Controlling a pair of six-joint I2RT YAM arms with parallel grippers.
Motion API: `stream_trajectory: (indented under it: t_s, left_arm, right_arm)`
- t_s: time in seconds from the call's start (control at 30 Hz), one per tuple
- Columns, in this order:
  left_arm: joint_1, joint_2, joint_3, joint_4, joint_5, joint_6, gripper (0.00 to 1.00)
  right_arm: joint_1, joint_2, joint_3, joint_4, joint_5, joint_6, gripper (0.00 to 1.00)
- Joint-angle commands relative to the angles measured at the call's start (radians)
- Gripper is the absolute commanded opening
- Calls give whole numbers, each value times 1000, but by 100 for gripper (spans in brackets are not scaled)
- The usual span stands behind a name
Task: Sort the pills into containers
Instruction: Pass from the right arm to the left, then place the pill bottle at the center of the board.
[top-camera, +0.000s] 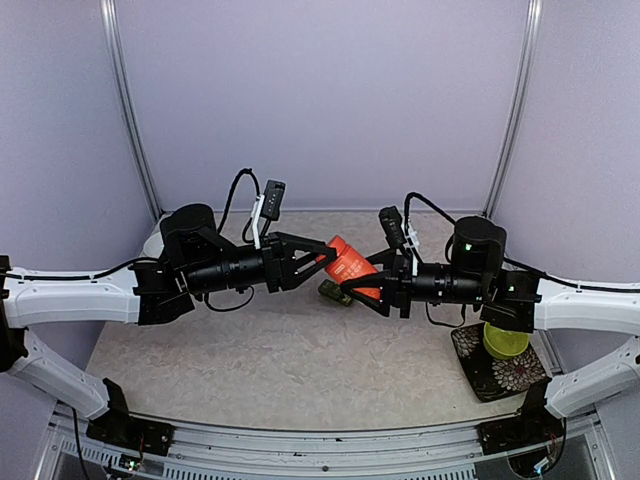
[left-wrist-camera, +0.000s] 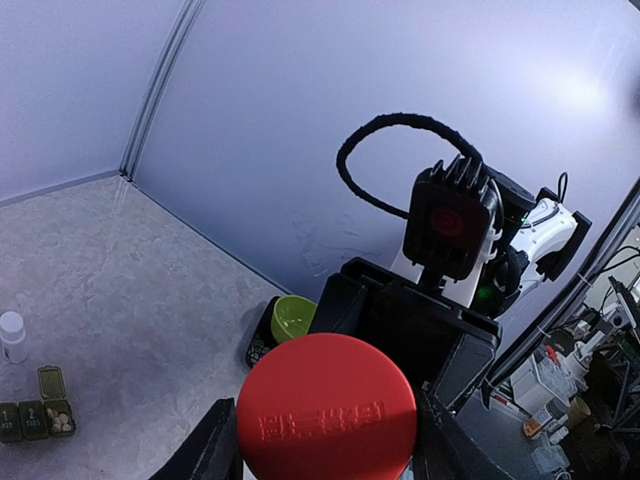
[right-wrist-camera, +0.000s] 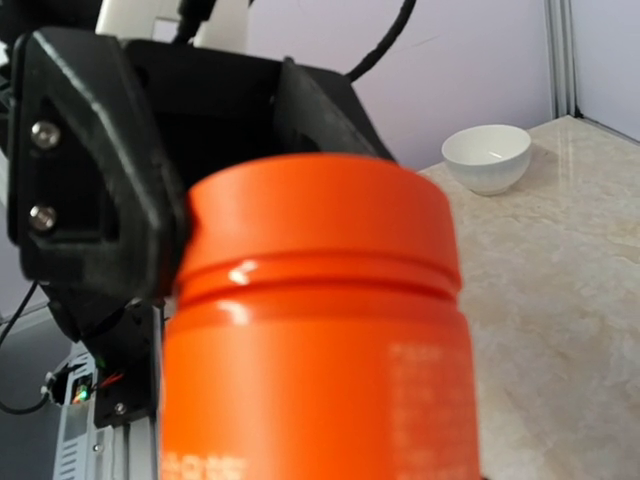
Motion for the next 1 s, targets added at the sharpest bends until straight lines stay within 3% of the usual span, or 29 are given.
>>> stream_trajectory:
  t_s: [0.0,0.2,0.3,0.7,0.97]
  left_arm:
    - [-4,6,27,16,-14,-3,36]
    - [5,-18,22,-2,-75,-8,37]
    - [16,-26,26,-39,-97,-11,37]
    - [64,-56,32,-265,-365,65,38]
    - [110,-28,41,-379,-580,126,41]
  right_arm:
    - [-6,6,12,3,30,-23,38]
    - [-6,3,9,-13,71,-46,83]
    - [-8,0,9,-27,97,-63,99]
    - [-17,-46,9,-114,279,-119,100]
    - [-24,-58,-21,-119,309,-121,100]
